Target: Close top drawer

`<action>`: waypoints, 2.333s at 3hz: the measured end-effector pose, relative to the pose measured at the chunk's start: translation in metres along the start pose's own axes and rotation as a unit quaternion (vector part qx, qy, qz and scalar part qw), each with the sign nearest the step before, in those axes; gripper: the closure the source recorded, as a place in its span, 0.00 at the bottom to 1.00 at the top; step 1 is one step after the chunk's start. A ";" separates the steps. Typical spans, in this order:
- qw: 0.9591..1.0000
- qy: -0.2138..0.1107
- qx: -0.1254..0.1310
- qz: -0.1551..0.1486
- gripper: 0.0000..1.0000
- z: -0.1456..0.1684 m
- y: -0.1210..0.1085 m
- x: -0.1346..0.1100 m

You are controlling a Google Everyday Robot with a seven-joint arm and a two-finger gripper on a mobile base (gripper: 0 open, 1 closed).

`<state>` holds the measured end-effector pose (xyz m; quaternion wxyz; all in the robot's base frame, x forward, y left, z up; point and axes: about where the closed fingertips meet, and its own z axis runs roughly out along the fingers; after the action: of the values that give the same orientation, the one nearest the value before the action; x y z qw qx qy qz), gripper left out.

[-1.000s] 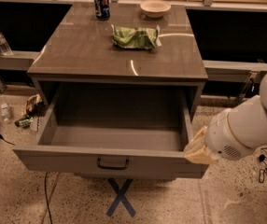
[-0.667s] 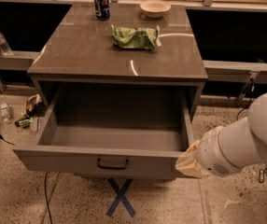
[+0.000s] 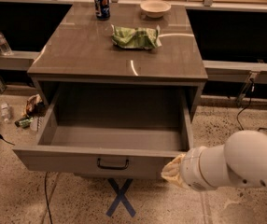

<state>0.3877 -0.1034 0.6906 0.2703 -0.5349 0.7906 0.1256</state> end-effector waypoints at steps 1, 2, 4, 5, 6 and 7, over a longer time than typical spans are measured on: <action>0.999 -0.013 0.032 -0.034 1.00 0.018 0.000 -0.001; 0.992 -0.025 0.072 -0.096 1.00 0.037 -0.008 -0.007; 0.976 -0.050 0.126 -0.173 1.00 0.064 -0.035 -0.038; 0.975 -0.049 0.129 -0.173 1.00 0.065 -0.036 -0.038; 0.968 -0.049 0.143 -0.199 1.00 0.077 -0.056 -0.040; 0.959 -0.051 0.158 -0.230 1.00 0.089 -0.085 -0.043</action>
Offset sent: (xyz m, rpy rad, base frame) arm 0.0288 0.0257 -0.0356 -0.0702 -0.3206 0.1188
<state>0.5036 -0.0603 0.6491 0.4131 -0.6455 0.6412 -0.0394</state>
